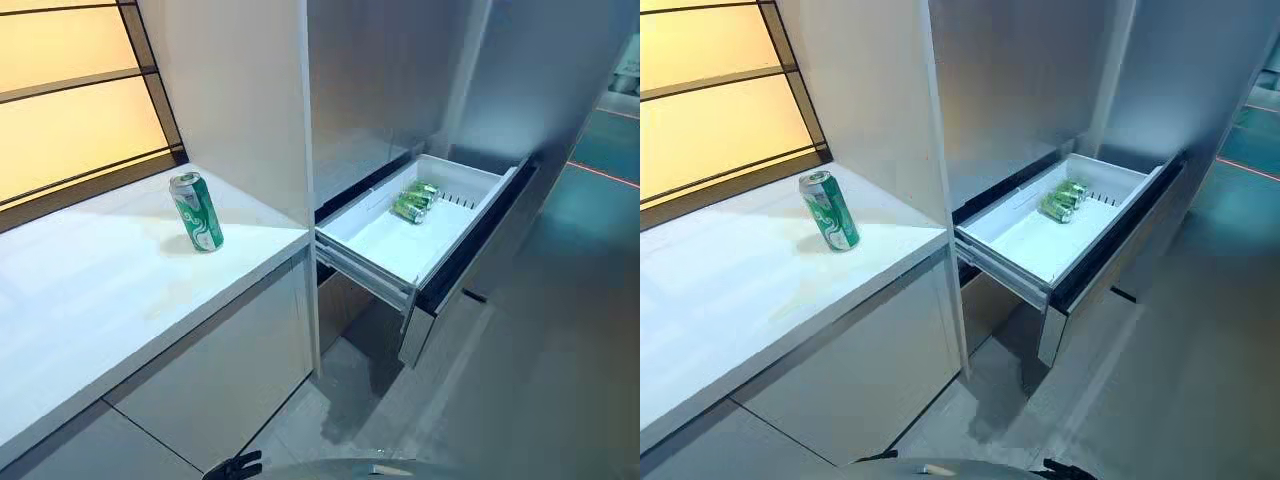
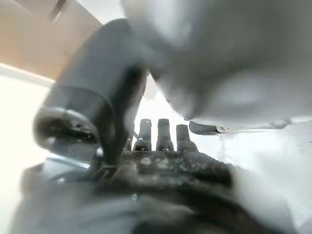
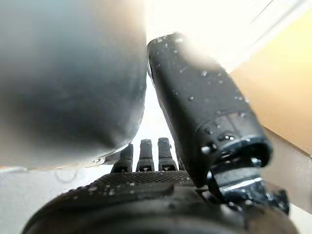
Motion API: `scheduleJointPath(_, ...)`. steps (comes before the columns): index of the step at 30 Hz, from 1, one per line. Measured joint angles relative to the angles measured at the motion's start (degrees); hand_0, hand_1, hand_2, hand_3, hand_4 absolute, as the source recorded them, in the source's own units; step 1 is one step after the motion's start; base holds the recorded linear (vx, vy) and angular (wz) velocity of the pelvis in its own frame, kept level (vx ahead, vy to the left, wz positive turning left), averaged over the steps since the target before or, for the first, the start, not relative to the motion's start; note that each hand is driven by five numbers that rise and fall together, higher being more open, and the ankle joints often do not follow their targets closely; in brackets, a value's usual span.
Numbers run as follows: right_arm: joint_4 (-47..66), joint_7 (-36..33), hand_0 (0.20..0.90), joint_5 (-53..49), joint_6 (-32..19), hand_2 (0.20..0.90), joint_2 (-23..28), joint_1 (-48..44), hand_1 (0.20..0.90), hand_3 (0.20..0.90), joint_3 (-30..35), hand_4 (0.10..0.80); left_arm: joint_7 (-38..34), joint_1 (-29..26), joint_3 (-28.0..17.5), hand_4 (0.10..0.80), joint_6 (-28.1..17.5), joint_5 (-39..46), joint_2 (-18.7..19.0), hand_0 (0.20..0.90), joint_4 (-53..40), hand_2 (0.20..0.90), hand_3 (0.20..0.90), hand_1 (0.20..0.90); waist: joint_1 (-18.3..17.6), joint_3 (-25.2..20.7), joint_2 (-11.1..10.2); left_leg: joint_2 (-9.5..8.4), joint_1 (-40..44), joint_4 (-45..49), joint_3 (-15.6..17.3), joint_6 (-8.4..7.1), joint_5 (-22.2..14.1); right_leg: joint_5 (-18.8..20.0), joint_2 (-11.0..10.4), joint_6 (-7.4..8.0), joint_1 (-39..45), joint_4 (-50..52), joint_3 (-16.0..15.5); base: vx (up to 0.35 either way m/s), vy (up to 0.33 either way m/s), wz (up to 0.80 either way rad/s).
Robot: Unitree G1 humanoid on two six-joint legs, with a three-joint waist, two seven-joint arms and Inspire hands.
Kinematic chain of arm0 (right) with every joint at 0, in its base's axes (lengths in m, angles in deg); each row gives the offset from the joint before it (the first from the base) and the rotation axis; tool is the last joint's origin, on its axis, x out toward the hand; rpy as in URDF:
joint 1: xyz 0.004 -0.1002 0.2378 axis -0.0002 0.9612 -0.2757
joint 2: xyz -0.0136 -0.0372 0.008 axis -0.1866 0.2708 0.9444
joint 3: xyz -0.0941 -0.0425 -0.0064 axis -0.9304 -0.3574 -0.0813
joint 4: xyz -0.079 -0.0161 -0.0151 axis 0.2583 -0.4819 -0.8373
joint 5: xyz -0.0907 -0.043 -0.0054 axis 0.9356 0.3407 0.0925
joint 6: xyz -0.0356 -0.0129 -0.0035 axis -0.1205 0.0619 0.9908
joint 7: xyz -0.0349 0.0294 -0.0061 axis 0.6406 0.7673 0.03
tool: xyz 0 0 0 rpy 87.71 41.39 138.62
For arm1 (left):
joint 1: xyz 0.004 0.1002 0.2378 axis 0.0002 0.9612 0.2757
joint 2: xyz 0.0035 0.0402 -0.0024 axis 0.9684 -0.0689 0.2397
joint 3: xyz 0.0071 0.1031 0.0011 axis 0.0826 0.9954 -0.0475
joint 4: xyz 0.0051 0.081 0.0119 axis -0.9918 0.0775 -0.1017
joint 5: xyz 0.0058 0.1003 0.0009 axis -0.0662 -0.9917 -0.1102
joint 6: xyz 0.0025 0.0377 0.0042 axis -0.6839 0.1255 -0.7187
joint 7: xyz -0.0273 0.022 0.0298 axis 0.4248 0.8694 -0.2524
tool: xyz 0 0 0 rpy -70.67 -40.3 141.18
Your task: Put drinks into fridge and close the fridge
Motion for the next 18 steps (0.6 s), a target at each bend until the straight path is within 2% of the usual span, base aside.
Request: scheduleJointPath(18, -0.01, 0.0, 0.9, 0.0, 0.01, 0.9, 0.06, 0.02, 0.9, 0.9, 0.01, 0.8, -0.18, -0.07, 0.02, 0.8, 0.03, 0.02, -0.04, 0.9, 0.0, 0.9, 0.9, 0.9, -0.01, 0.1, 0.15, -0.02, -0.03, 0.0, -0.4, -0.04, 0.0, -0.02, -0.03, -0.01, 0.2, 0.0, -0.47, 0.0, 0.0, 0.01)
